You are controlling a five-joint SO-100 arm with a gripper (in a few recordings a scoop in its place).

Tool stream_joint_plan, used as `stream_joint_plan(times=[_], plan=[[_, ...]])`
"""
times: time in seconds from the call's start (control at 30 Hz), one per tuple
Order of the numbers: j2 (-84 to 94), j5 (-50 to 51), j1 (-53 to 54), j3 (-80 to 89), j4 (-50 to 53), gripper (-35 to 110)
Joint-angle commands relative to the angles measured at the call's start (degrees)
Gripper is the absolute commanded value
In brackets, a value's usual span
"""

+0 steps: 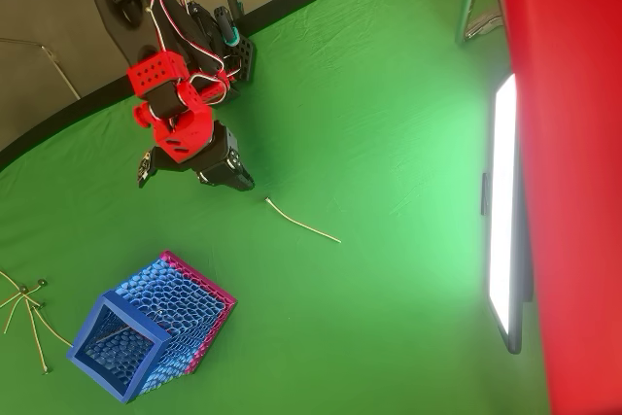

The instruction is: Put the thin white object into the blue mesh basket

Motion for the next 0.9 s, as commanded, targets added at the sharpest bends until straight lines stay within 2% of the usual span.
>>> stream_joint_plan(times=[0.0,0.47,0.67,0.87], plan=[[-4.9,2.4,-0.9,-4.7,1.5,1],[-27.7,15.9,-0.4,-16.1,3.9,1],[-34.9,18.9,-0.8,-25.9,11.1,1],[-38.3,22.9,-1.1,-30.1,11.8,1]])
